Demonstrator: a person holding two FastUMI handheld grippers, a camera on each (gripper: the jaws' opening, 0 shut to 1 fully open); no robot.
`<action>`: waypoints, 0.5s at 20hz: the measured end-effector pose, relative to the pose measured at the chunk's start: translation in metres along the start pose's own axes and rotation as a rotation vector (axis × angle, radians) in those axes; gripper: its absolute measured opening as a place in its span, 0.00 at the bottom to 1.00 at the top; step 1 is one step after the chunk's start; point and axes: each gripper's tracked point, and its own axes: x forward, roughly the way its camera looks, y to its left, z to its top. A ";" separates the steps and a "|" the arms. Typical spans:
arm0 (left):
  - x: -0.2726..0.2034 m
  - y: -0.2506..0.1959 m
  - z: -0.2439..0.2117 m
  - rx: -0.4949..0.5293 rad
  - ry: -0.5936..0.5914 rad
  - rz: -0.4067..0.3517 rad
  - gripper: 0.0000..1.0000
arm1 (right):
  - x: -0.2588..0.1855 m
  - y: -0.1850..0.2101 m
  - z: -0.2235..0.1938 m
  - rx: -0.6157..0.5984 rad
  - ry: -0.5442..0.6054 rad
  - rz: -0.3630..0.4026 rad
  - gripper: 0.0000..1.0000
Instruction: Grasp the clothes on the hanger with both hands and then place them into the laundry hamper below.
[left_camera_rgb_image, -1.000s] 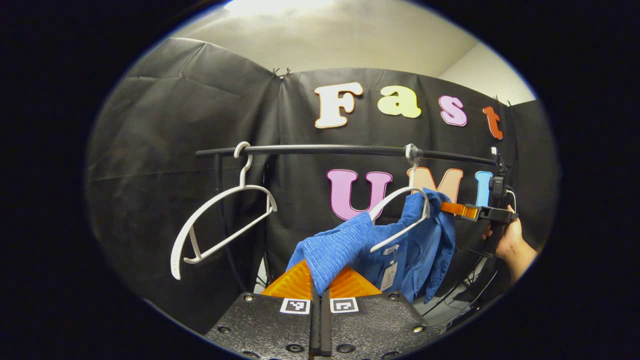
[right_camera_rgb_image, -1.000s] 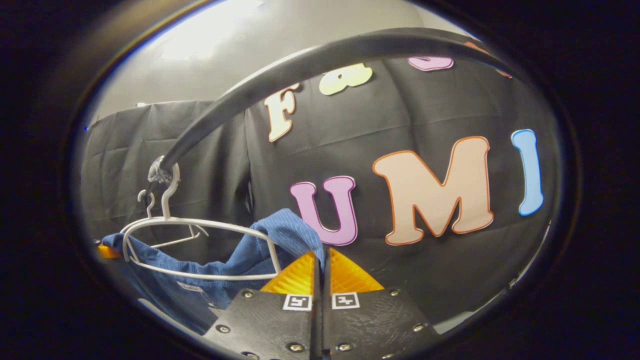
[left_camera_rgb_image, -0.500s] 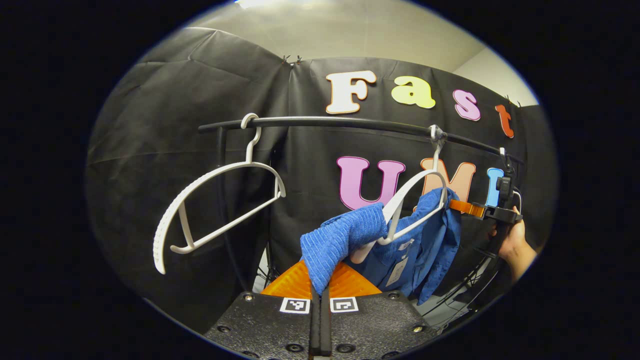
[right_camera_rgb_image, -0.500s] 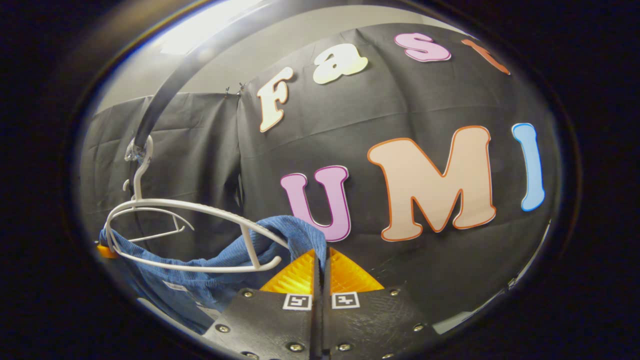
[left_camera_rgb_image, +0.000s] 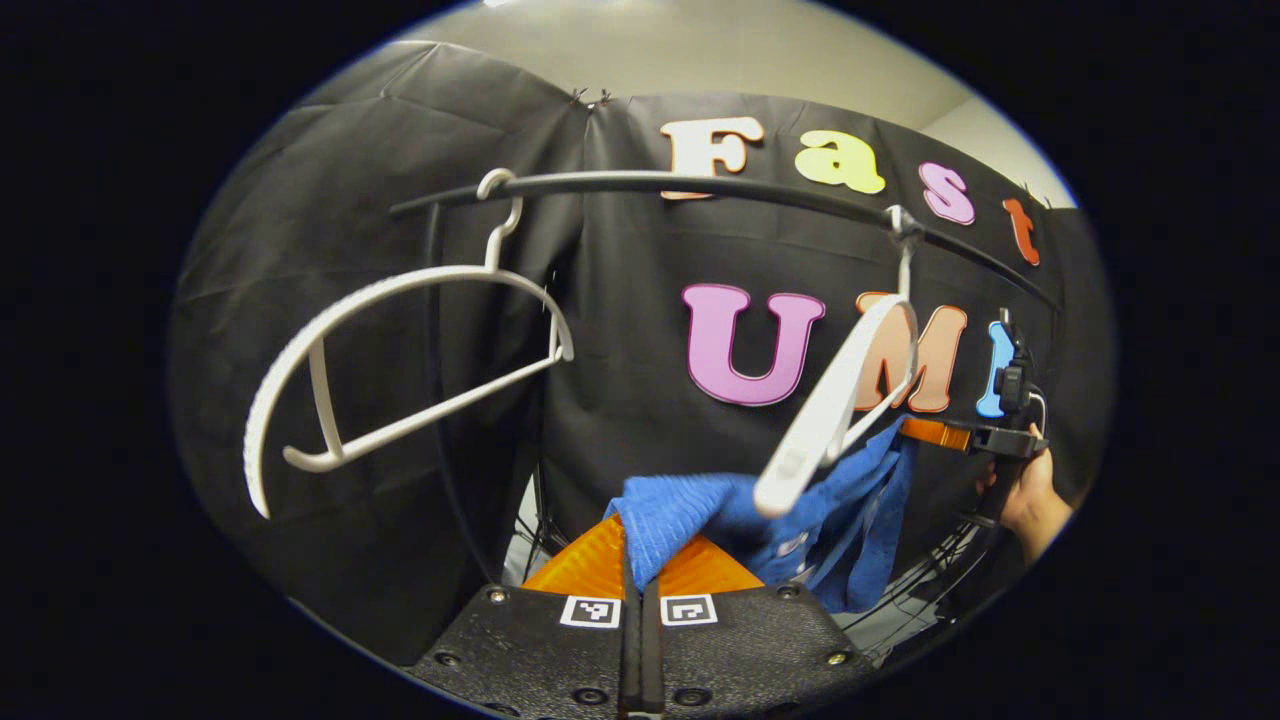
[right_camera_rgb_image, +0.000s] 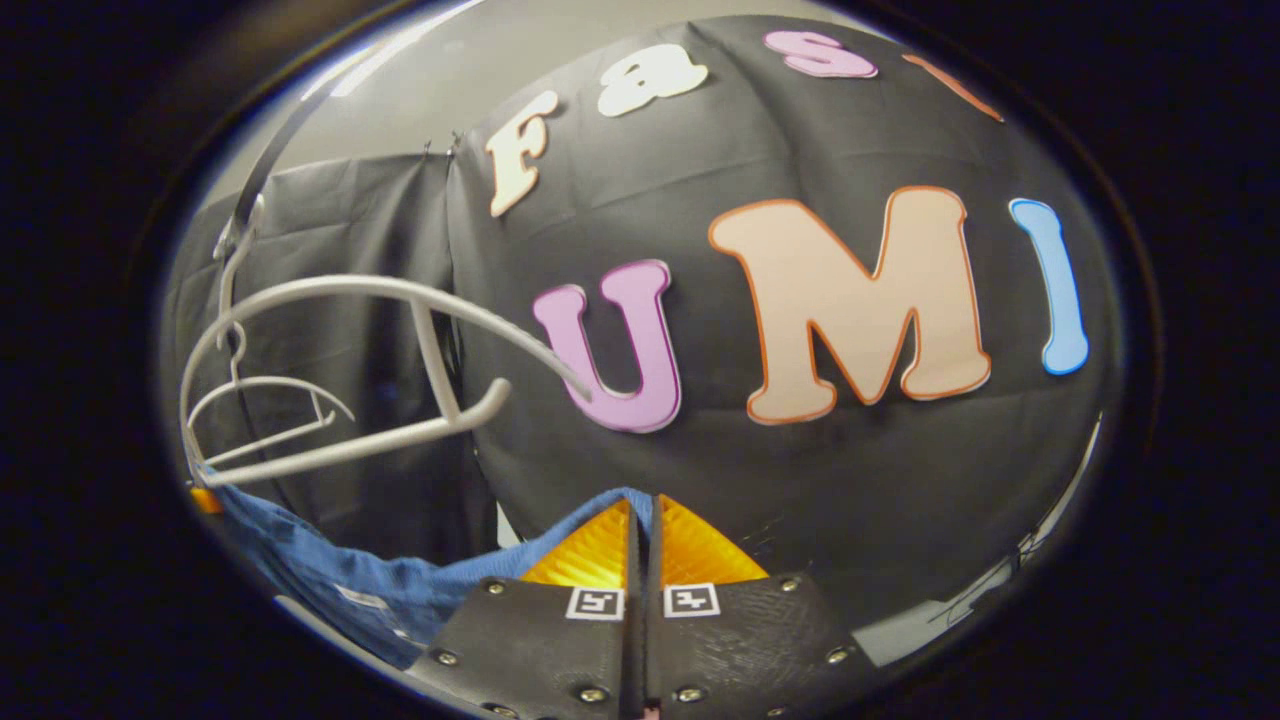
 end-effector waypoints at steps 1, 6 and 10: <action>-0.002 0.000 -0.005 0.000 0.020 0.008 0.00 | -0.001 0.007 -0.012 0.007 0.008 0.017 0.01; -0.005 0.009 -0.016 0.054 0.055 0.008 0.01 | -0.009 0.023 -0.052 0.058 0.061 0.048 0.00; -0.006 0.011 -0.018 0.068 0.055 0.005 0.01 | -0.023 0.025 -0.061 0.036 0.082 0.036 0.02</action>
